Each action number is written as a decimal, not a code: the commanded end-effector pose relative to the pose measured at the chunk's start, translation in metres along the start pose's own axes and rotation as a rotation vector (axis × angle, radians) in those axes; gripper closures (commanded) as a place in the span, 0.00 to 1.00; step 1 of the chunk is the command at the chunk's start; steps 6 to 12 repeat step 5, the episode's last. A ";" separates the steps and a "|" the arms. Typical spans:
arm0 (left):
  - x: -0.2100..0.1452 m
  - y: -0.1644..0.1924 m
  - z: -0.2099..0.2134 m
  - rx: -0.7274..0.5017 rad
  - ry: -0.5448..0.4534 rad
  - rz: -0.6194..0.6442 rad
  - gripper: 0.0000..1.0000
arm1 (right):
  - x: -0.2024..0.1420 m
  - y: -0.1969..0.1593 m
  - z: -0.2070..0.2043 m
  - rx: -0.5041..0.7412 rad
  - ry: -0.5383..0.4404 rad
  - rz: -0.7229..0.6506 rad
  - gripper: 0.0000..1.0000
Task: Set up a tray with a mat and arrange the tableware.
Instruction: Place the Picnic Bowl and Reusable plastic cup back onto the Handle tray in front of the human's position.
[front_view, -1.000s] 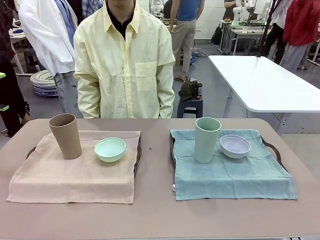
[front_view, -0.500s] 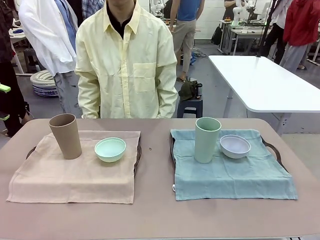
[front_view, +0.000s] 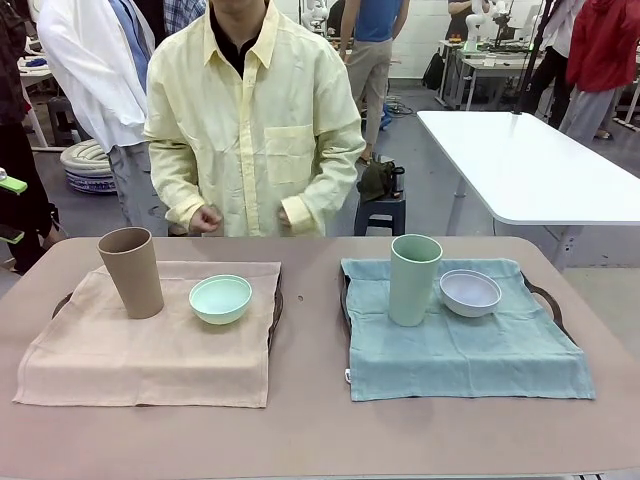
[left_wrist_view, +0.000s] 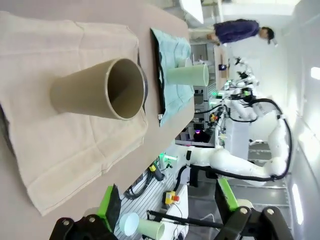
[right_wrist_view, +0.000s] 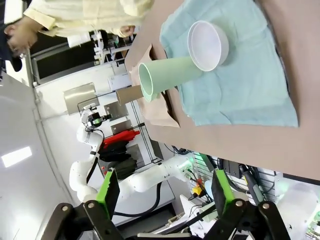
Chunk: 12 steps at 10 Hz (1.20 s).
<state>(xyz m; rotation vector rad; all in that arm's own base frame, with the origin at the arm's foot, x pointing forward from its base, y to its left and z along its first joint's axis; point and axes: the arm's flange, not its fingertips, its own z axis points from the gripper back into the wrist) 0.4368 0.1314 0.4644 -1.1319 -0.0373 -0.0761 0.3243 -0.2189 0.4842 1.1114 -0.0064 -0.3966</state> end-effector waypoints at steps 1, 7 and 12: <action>-0.001 0.001 0.000 0.012 0.004 0.026 0.00 | 0.000 0.002 0.004 -0.003 -0.010 0.001 0.04; -0.001 0.001 0.000 0.012 0.004 0.026 0.00 | 0.000 0.002 0.004 -0.003 -0.010 0.001 0.04; -0.001 0.001 0.000 0.012 0.004 0.026 0.00 | 0.000 0.002 0.004 -0.003 -0.010 0.001 0.04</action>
